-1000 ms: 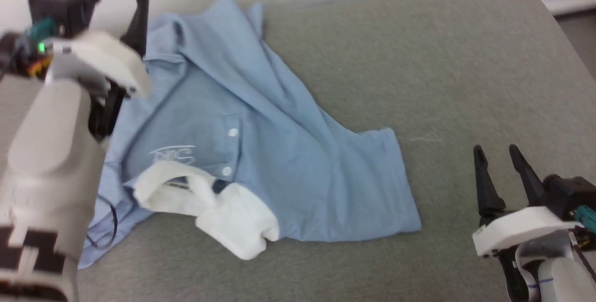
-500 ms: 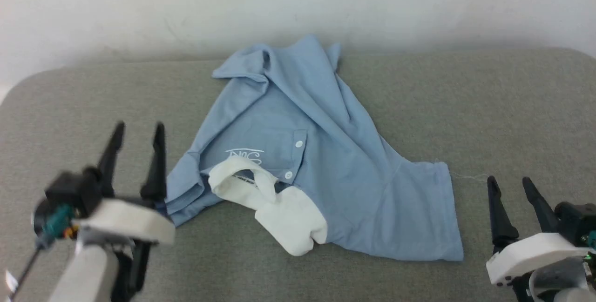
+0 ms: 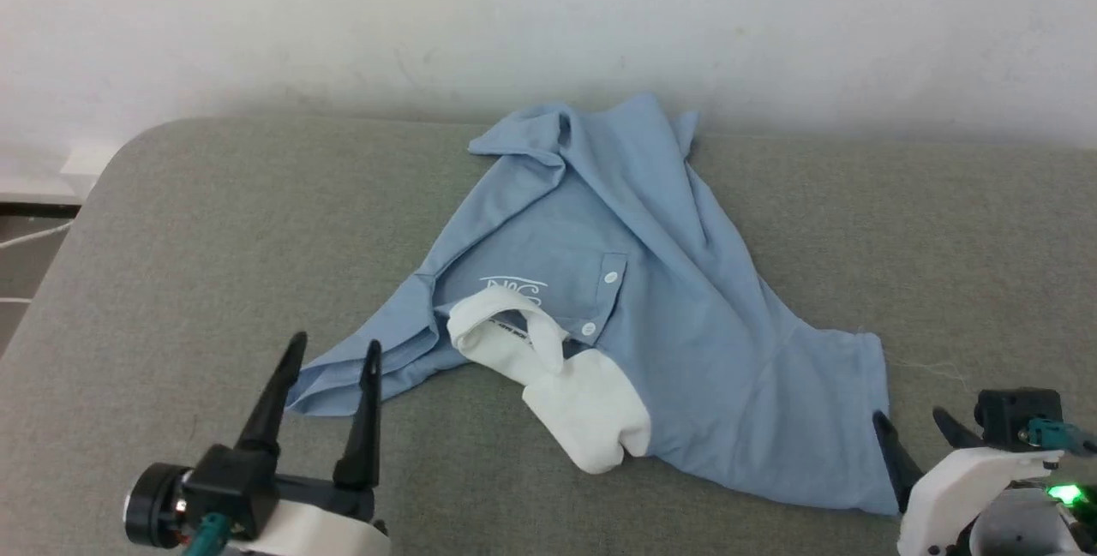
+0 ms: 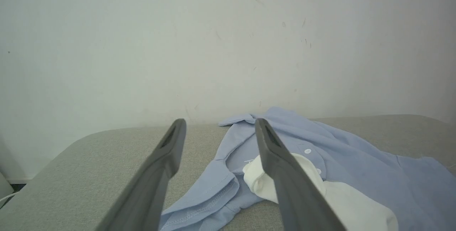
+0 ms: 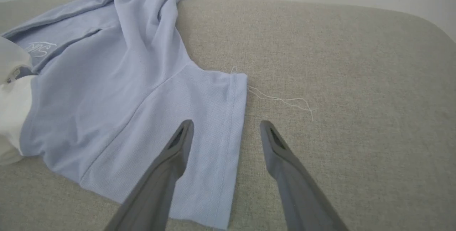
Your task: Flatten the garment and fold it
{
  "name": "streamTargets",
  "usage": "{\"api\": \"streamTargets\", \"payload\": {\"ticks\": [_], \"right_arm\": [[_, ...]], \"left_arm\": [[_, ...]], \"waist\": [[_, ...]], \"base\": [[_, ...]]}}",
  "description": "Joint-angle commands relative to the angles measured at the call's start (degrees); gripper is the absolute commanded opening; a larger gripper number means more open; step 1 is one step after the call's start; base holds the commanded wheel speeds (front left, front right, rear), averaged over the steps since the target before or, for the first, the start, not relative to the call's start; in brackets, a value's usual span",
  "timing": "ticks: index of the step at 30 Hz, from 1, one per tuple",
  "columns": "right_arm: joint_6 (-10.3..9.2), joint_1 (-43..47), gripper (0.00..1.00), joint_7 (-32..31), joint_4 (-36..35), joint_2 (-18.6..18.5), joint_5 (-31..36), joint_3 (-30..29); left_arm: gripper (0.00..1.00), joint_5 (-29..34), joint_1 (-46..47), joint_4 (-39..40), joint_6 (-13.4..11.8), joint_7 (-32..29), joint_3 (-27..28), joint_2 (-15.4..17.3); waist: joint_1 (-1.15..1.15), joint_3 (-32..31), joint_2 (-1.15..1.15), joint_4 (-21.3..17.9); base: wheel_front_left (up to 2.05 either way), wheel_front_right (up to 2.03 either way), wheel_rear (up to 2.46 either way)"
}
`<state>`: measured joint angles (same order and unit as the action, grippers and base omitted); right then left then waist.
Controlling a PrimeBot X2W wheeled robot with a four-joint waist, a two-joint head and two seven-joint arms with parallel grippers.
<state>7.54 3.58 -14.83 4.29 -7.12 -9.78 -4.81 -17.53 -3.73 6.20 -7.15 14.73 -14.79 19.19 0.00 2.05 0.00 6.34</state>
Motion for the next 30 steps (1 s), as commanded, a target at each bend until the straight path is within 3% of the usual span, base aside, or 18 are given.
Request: {"api": "streamTargets", "payload": {"ticks": [1,9,16,17,18,19,24,30], "right_arm": [[-0.05,0.3,1.00,-1.9,0.2,-0.5,-0.4,-0.3],[-0.05,-1.3,1.00,-20.8,1.4,-1.5,-3.3,-2.1],[-0.05,-2.0,1.00,-25.6,5.7,-1.3,-2.2,-1.6],[-0.05,-2.1,0.84,-25.7,6.2,-1.4,-2.0,-1.1],[-0.05,-2.2,0.25,-25.3,6.6,-1.5,-1.7,-0.7],[-0.05,-2.5,0.00,-24.2,6.7,-1.5,-1.5,-0.6],[-0.05,-3.3,0.00,-19.9,7.0,-2.9,-0.5,-1.4],[-0.05,-3.5,0.00,-18.9,5.5,-7.8,-0.7,-6.0]], "left_arm": [[1.00,0.9,-0.8,0.3,-0.3,0.3,-0.1,-0.6],[1.00,5.7,-1.0,-0.1,1.4,0.3,-0.5,-4.3],[1.00,7.4,-0.3,-1.4,3.4,0.3,-0.4,-6.7],[1.00,7.5,-0.4,-1.5,3.6,0.3,-0.3,-7.0],[1.00,7.6,-0.4,-1.7,3.7,0.3,-0.1,-7.2],[1.00,7.7,-0.5,-1.8,3.9,0.3,0.1,-7.4],[1.00,7.8,-0.9,-2.5,4.8,0.3,1.5,-8.2],[1.00,8.1,-0.7,-3.0,6.2,0.3,2.9,-8.7]], "waist": [[0.00,0.3,0.00,0.9],[0.00,1.9,0.00,4.2],[0.00,3.5,0.00,6.6],[0.00,3.6,0.00,6.6],[0.00,3.7,0.00,6.6],[0.00,3.7,0.00,6.5],[0.00,3.2,0.00,4.3],[0.00,3.0,0.00,1.1]], "base": [[0.00,0.00,0.00],[0.00,0.00,0.00],[0.00,0.00,0.00],[0.00,0.00,0.00],[0.00,0.00,0.00],[0.00,0.00,0.00],[0.00,0.00,0.00],[0.00,0.00,0.00]]}}
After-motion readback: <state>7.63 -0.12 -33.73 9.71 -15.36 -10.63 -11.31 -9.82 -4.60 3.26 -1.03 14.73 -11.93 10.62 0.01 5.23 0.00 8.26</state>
